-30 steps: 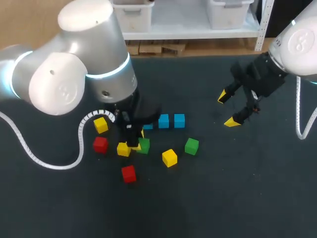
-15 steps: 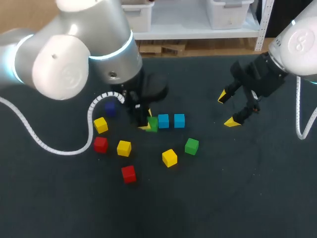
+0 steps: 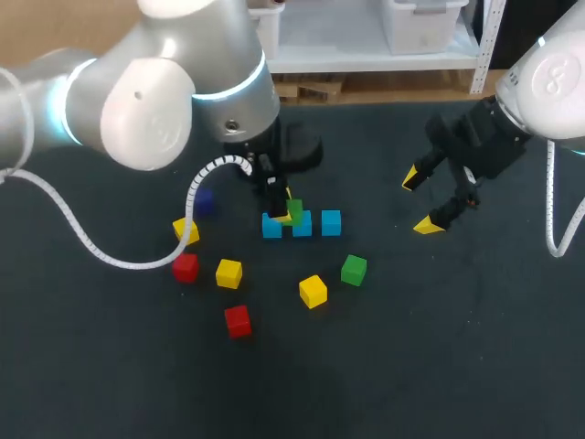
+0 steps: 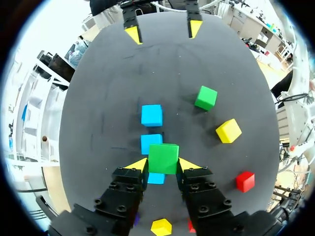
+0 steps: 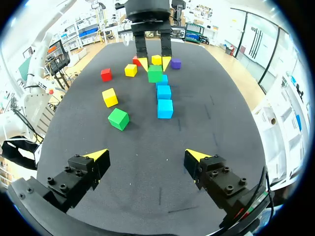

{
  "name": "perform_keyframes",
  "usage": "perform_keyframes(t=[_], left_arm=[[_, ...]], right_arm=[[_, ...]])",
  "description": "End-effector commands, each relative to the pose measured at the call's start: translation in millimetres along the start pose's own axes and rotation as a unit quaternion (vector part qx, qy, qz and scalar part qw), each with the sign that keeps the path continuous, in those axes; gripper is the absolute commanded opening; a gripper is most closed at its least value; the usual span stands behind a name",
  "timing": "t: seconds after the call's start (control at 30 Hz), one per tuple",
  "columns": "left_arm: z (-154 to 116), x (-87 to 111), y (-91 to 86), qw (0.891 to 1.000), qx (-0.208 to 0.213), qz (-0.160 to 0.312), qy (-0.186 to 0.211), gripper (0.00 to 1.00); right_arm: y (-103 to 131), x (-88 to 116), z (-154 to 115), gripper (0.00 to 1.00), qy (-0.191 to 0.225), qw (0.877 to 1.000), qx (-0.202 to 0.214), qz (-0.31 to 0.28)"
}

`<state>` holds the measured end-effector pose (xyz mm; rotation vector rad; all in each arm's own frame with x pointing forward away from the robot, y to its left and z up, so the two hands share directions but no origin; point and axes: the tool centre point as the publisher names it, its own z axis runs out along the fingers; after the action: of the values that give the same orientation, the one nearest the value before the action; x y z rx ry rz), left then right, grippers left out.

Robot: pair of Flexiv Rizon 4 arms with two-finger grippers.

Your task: Place the blue cubes, place green cubes on the blue cubes, place the yellow cubes on the green cubes, then place the red cubes on the yellow cubes, and place purple cube on the red cubes.

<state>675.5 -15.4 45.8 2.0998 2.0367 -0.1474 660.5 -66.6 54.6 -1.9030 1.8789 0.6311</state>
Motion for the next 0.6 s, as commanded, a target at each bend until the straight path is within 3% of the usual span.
perform_keyframes(t=[0.03,0.6], left_arm=[[4.5,0.1,7.8,1.0,0.005,-0.003,0.007,0.0],[9.7,10.0,8.8,1.0,0.012,-0.019,0.011,0.0]], right_arm=[[-0.7,0.3,0.2,1.0,-0.001,1.0,-0.001,0.0],[-0.7,0.3,0.2,1.0,-0.001,1.0,-0.001,0.0]])
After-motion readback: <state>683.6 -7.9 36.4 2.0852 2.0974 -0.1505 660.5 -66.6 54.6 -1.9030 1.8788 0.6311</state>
